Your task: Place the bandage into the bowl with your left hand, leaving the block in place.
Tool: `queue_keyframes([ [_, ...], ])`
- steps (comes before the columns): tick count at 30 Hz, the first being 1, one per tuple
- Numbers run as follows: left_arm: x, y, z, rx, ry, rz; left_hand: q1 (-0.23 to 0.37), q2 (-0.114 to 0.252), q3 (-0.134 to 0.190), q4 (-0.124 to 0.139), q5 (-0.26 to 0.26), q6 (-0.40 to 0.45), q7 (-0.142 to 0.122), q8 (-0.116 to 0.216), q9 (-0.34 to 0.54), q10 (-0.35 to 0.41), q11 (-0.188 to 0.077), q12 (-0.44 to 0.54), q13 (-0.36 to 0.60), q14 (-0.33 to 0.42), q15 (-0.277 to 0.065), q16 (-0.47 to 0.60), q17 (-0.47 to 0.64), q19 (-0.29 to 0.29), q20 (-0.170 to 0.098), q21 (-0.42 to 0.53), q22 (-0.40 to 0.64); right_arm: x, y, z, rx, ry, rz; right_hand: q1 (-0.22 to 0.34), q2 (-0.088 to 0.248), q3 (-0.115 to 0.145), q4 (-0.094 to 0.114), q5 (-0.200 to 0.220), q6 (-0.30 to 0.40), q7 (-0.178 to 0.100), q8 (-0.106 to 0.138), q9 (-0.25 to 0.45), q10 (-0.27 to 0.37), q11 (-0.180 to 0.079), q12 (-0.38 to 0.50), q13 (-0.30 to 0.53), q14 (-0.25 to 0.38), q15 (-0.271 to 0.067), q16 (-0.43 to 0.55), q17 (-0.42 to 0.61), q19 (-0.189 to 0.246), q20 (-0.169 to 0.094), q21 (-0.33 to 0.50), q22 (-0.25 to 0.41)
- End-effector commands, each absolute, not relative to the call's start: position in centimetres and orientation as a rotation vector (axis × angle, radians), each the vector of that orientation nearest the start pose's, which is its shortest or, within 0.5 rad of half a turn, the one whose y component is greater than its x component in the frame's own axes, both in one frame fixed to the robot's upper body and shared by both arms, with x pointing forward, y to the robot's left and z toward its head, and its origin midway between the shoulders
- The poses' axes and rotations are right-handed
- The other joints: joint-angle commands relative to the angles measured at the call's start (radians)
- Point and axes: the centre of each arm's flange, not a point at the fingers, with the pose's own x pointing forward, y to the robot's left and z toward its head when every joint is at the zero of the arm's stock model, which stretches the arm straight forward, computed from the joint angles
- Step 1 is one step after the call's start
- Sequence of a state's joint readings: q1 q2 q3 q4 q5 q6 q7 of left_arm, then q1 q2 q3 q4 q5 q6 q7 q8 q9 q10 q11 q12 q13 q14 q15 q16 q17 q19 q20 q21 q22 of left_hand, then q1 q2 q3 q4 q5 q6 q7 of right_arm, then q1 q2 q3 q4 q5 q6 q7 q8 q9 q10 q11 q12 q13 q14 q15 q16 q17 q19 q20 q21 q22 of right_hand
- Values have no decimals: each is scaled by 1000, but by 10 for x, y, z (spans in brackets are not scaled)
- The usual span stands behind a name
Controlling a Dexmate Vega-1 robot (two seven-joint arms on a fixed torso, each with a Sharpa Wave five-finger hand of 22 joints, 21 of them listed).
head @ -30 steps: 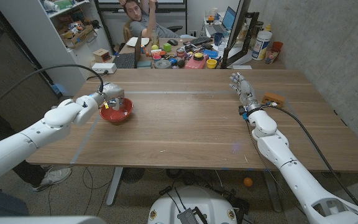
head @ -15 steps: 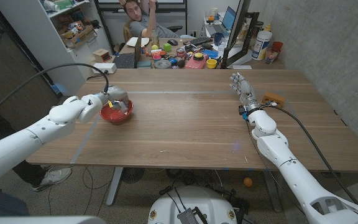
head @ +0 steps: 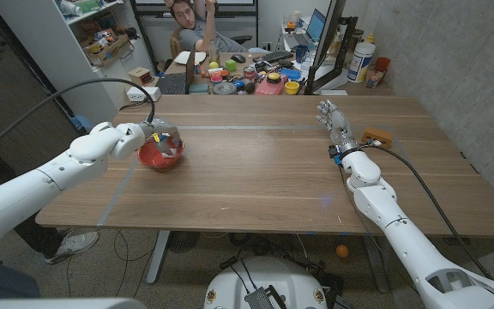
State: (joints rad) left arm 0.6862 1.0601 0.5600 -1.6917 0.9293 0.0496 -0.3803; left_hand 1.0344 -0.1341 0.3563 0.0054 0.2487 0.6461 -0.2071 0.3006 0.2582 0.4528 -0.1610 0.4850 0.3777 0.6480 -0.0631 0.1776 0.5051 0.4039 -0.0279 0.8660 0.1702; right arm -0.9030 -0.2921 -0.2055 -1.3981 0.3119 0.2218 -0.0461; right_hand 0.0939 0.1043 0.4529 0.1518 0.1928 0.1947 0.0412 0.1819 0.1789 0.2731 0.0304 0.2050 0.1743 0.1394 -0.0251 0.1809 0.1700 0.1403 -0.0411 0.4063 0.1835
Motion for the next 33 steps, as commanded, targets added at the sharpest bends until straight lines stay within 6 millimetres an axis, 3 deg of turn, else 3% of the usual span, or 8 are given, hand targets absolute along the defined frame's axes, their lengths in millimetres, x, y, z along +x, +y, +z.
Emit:
queue_keyframes([
  [1,585,342,75,2123,-248,69,-20,3,-13,5,16,-20,-2,-6,1,-13,1,-3,1,-43,-133,6,3,-22,5,-20,4,642,-252,-13,-12,-665,100,-7,47,7,-2,6,6,2,3,2,6,1,-3,5,8,4,-2,1,8,-16,-1,5],
  [15,559,330,99,2145,-353,156,-35,5,-30,10,33,-34,-7,-9,0,-27,0,-5,-1,-86,-126,10,1,-58,41,-55,4,646,-254,-12,-11,-671,104,-8,46,7,-2,6,5,2,4,2,6,0,-3,5,8,6,-2,1,9,-16,-4,5],
  [17,556,330,103,2140,-367,172,-45,2,-40,13,41,-39,-7,-9,0,-40,0,-10,-3,-130,-108,1,-7,-80,69,-74,5,646,-255,-12,-10,-672,104,-8,46,7,-2,6,5,2,4,2,6,1,-3,5,8,5,-2,1,9,-16,-5,5],
  [22,550,329,111,2132,-412,213,-63,8,-54,21,52,-70,-9,-19,0,-74,7,-27,-13,-193,-92,-3,-22,-98,94,-97,5,646,-256,-11,-9,-675,103,-8,46,7,-3,6,5,3,4,2,6,1,-3,5,9,6,-2,1,10,-15,-5,5],
  [23,549,329,112,2131,-419,221,-66,9,-56,23,53,-74,-10,-20,0,-82,2,-31,-16,-199,-89,-2,-25,-104,99,-103,5,646,-257,-11,-9,-675,103,-8,46,7,-2,5,5,2,4,2,3,-2,-4,5,8,5,-2,1,10,-15,-5,5],
  [24,548,328,113,2127,-429,230,-70,12,-59,24,56,-75,-10,-20,0,-90,-26,-37,-20,-205,-89,2,-30,-105,100,-108,5,646,-257,-11,-10,-676,103,-8,46,7,-2,6,5,2,4,2,5,-1,-3,5,8,5,-2,1,10,-15,-6,5],
  [33,536,329,120,2071,-522,318,-89,31,-67,38,64,-124,-11,-38,-2,-122,-21,-59,-34,-248,-75,3,-47,-136,131,-140,5,646,-260,-9,-12,-681,106,-9,45,6,-2,5,5,2,4,2,6,1,-3,5,8,6,-2,1,10,-15,-7,5],
])
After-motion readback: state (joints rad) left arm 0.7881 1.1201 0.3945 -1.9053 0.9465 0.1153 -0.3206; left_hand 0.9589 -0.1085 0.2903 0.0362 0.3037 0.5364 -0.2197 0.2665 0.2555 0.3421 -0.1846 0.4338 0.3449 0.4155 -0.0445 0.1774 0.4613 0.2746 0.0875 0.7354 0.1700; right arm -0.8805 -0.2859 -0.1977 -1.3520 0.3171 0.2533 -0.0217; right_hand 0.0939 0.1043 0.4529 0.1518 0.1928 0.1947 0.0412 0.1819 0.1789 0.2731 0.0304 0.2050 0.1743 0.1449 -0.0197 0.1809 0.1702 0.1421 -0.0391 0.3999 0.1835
